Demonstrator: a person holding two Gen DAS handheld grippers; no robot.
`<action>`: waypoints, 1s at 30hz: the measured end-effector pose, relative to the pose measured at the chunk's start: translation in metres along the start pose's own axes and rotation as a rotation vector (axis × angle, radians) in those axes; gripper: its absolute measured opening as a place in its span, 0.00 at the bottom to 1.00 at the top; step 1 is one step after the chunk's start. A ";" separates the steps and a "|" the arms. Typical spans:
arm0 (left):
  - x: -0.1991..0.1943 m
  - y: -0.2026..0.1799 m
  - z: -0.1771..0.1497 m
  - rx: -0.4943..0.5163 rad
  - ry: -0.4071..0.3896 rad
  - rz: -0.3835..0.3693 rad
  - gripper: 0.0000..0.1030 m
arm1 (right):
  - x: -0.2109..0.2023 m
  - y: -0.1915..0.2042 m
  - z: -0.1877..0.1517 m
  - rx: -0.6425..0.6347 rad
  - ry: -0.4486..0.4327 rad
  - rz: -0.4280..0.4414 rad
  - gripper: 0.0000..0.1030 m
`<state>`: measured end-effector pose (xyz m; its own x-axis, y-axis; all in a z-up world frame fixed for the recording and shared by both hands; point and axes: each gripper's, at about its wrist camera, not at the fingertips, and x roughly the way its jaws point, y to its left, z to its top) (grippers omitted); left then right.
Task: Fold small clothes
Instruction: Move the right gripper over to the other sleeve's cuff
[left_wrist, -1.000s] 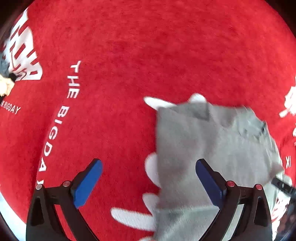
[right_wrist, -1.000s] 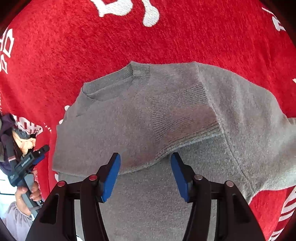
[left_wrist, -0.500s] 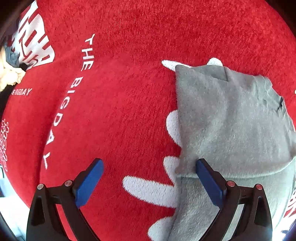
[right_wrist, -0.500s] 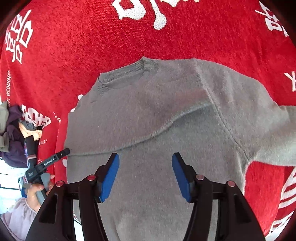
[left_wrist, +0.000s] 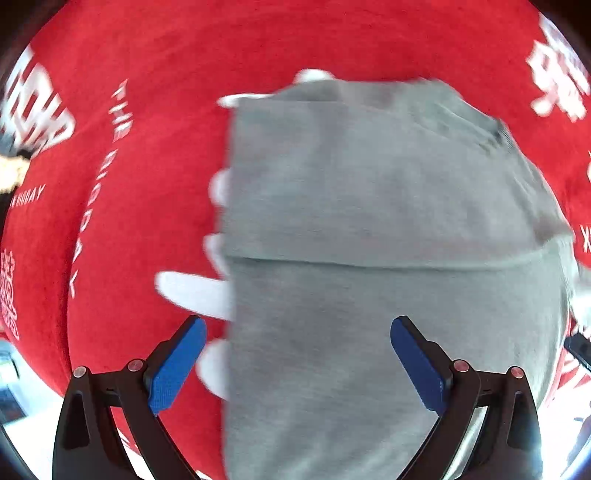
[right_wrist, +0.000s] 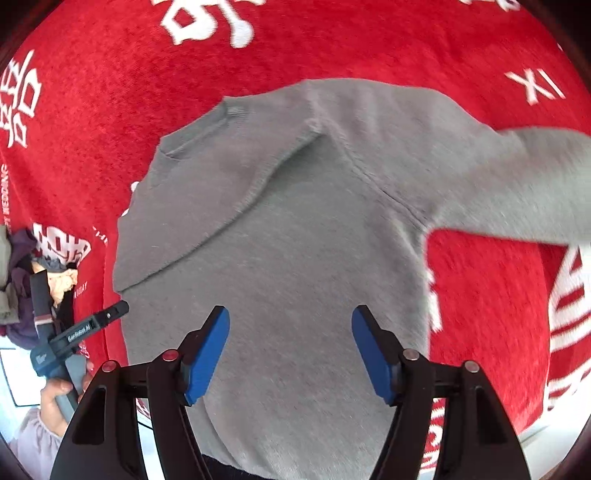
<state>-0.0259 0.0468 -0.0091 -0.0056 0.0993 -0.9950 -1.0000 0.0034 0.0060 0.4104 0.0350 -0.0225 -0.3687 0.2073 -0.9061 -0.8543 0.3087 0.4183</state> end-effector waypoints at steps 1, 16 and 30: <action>-0.002 -0.012 -0.002 0.024 0.001 -0.004 0.98 | -0.002 -0.006 -0.002 0.014 0.001 0.001 0.70; -0.014 -0.156 -0.017 0.231 0.030 -0.072 0.98 | -0.025 -0.083 -0.015 0.191 -0.058 0.051 0.70; -0.010 -0.255 -0.003 0.319 -0.011 -0.136 0.98 | -0.084 -0.214 -0.011 0.472 -0.268 0.064 0.77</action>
<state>0.2288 0.0420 -0.0012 0.1295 0.0872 -0.9877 -0.9400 0.3278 -0.0944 0.6205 -0.0588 -0.0370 -0.2557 0.4494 -0.8559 -0.5529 0.6583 0.5108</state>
